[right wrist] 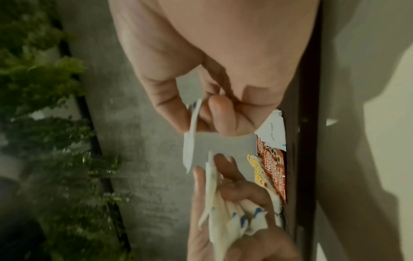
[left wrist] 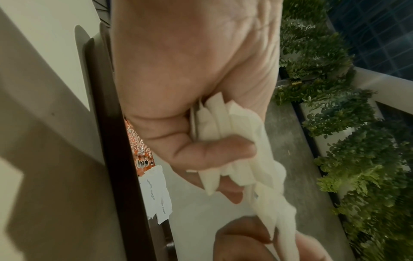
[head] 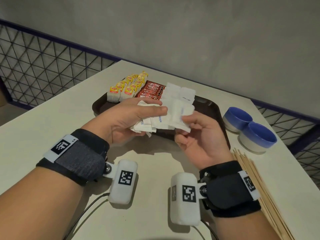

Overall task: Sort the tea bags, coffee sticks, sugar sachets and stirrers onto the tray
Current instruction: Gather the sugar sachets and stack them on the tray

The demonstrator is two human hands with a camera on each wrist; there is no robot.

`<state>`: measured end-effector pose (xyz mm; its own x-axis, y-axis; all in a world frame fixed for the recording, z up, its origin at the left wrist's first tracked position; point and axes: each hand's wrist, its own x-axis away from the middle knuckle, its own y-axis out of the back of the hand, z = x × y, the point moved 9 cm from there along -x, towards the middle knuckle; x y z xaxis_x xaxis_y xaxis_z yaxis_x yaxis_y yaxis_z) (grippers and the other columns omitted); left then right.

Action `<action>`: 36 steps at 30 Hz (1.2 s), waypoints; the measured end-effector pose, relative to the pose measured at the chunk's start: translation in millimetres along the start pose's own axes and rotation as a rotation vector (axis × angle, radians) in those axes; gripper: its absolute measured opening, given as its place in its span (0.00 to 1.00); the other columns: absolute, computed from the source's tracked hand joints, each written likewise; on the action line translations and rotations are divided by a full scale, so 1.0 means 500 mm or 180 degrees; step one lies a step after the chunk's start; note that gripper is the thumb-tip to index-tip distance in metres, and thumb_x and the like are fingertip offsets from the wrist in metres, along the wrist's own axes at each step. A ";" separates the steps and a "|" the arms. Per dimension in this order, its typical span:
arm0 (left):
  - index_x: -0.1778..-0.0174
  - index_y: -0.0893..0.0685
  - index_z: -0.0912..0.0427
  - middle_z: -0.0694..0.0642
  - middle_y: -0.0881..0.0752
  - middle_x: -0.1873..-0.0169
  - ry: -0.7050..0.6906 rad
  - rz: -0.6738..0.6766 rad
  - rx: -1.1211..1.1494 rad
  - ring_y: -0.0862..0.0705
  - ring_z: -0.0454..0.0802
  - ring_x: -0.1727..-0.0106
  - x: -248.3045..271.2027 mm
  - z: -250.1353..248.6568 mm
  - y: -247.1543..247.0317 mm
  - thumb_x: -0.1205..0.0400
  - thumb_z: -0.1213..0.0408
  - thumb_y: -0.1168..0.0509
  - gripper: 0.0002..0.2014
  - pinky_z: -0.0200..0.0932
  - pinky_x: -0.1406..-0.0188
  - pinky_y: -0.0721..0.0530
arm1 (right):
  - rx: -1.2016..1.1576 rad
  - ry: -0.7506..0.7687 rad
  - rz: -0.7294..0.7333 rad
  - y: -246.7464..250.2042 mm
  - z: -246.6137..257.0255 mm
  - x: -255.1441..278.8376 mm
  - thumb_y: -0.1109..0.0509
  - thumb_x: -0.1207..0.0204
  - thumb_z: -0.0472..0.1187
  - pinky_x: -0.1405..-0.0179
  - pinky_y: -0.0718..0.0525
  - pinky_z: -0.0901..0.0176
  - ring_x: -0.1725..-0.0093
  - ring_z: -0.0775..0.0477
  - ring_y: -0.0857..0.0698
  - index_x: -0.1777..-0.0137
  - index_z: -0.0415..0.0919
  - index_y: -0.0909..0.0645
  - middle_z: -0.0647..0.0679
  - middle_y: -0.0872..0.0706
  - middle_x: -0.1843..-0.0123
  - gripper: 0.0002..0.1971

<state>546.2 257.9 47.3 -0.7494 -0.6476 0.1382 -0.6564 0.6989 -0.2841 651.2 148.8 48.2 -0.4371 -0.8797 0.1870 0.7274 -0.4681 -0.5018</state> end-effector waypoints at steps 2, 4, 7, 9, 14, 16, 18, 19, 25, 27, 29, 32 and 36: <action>0.41 0.09 0.56 0.59 0.06 0.58 -0.0022 0.0032 -0.0008 0.09 0.50 0.66 0.000 0.000 -0.002 0.38 0.62 0.19 0.26 0.40 0.75 0.17 | 0.0555 0.0017 0.0048 -0.007 -0.008 -0.002 0.35 0.24 0.24 0.79 0.37 0.63 0.73 0.53 0.30 0.47 0.35 0.18 0.41 0.16 0.59 0.10; 0.44 0.07 0.57 0.61 0.05 0.55 0.0000 0.0055 0.0000 0.07 0.54 0.60 -0.002 0.003 0.000 0.38 0.63 0.18 0.24 0.46 0.63 0.14 | 0.0870 0.0041 0.0071 -0.010 -0.015 -0.004 0.32 0.24 0.23 0.81 0.33 0.63 0.72 0.51 0.27 0.42 0.34 0.14 0.38 0.15 0.58 0.14; 0.45 0.07 0.56 0.61 0.05 0.55 0.0025 0.0048 -0.0054 0.07 0.53 0.61 -0.002 0.005 0.003 0.35 0.61 0.19 0.21 0.44 0.68 0.13 | 0.1053 0.0076 0.0149 -0.011 -0.016 -0.007 0.27 0.23 0.24 0.79 0.27 0.62 0.68 0.50 0.23 0.37 0.40 0.12 0.34 0.11 0.48 0.18; 0.45 0.08 0.57 0.60 0.05 0.56 0.0039 0.0051 -0.0097 0.08 0.51 0.64 0.000 0.005 0.000 0.33 0.58 0.19 0.20 0.42 0.73 0.14 | 0.1140 0.0081 0.0214 -0.010 -0.018 -0.007 0.25 0.23 0.26 0.77 0.24 0.61 0.67 0.50 0.21 0.35 0.43 0.12 0.36 0.09 0.46 0.19; 0.43 0.09 0.60 0.60 0.06 0.56 0.0090 0.0239 -0.0132 0.09 0.51 0.64 0.006 0.006 -0.016 0.29 0.57 0.21 0.20 0.42 0.75 0.14 | 0.1268 0.0162 0.0035 -0.002 -0.014 -0.009 0.22 0.26 0.27 0.77 0.23 0.59 0.67 0.48 0.19 0.42 0.39 0.13 0.37 0.10 0.51 0.15; 0.43 0.09 0.59 0.60 0.06 0.56 0.0107 0.0345 -0.0176 0.09 0.52 0.63 0.011 0.007 -0.024 0.29 0.59 0.22 0.18 0.41 0.75 0.15 | 0.1282 0.0179 -0.0098 0.005 -0.010 -0.010 0.21 0.27 0.26 0.76 0.23 0.59 0.64 0.45 0.18 0.48 0.39 0.14 0.36 0.10 0.52 0.12; 0.41 0.09 0.58 0.61 0.06 0.52 0.0090 0.0367 -0.0211 0.08 0.54 0.59 0.014 0.007 -0.027 0.29 0.62 0.22 0.19 0.44 0.70 0.12 | 0.1323 0.0174 -0.0211 0.013 -0.009 -0.011 0.21 0.28 0.26 0.75 0.23 0.59 0.60 0.42 0.17 0.52 0.38 0.14 0.31 0.10 0.52 0.10; 0.38 0.10 0.58 0.62 0.06 0.48 0.0064 0.0310 -0.0217 0.07 0.56 0.54 0.012 0.006 -0.024 0.30 0.63 0.22 0.22 0.47 0.63 0.10 | 0.1378 0.0173 -0.0255 0.016 -0.009 -0.012 0.21 0.29 0.27 0.74 0.24 0.59 0.58 0.41 0.17 0.53 0.38 0.15 0.28 0.09 0.50 0.09; 0.35 0.10 0.56 0.66 0.08 0.40 -0.0108 -0.0062 -0.0068 0.10 0.63 0.45 0.003 -0.009 0.002 0.29 0.63 0.21 0.24 0.55 0.48 0.17 | 0.1067 -0.0030 0.0015 -0.001 -0.017 -0.007 0.27 0.25 0.24 0.78 0.28 0.61 0.67 0.46 0.20 0.49 0.33 0.18 0.35 0.11 0.59 0.09; 0.33 0.11 0.58 0.67 0.09 0.37 -0.0098 -0.0099 0.0018 0.11 0.65 0.43 0.004 -0.010 0.004 0.28 0.60 0.20 0.25 0.57 0.46 0.19 | 0.0662 -0.0033 0.0113 -0.006 -0.014 -0.004 0.28 0.24 0.24 0.78 0.24 0.63 0.70 0.51 0.21 0.42 0.32 0.18 0.38 0.12 0.59 0.12; 0.31 0.13 0.59 0.68 0.10 0.36 -0.0075 -0.0039 0.0003 0.11 0.67 0.41 0.006 -0.010 0.000 0.27 0.56 0.20 0.28 0.58 0.45 0.19 | 0.0334 0.0021 0.0192 -0.008 -0.007 -0.003 0.28 0.23 0.26 0.73 0.19 0.65 0.67 0.52 0.21 0.36 0.31 0.17 0.39 0.13 0.56 0.16; 0.39 0.10 0.56 0.65 0.06 0.48 -0.0087 0.0125 -0.0034 0.08 0.57 0.56 0.011 -0.010 -0.014 0.32 0.59 0.20 0.24 0.46 0.60 0.17 | 0.0229 0.0091 0.0240 -0.008 -0.002 -0.006 0.28 0.22 0.29 0.65 0.15 0.64 0.63 0.52 0.19 0.34 0.34 0.15 0.41 0.13 0.51 0.16; 0.43 0.10 0.54 0.64 0.06 0.50 -0.0116 0.0244 -0.0129 0.08 0.56 0.55 0.015 -0.008 -0.025 0.34 0.68 0.20 0.21 0.48 0.57 0.17 | 0.0415 0.0025 0.0214 -0.008 -0.016 -0.008 0.27 0.22 0.29 0.65 0.14 0.61 0.62 0.50 0.17 0.32 0.35 0.16 0.39 0.12 0.51 0.18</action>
<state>548.5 245.9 55.6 -0.7943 -0.6019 0.0826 -0.6009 0.7581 -0.2536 645.8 154.6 42.9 -0.3888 -0.9091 0.1498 0.8175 -0.4153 -0.3991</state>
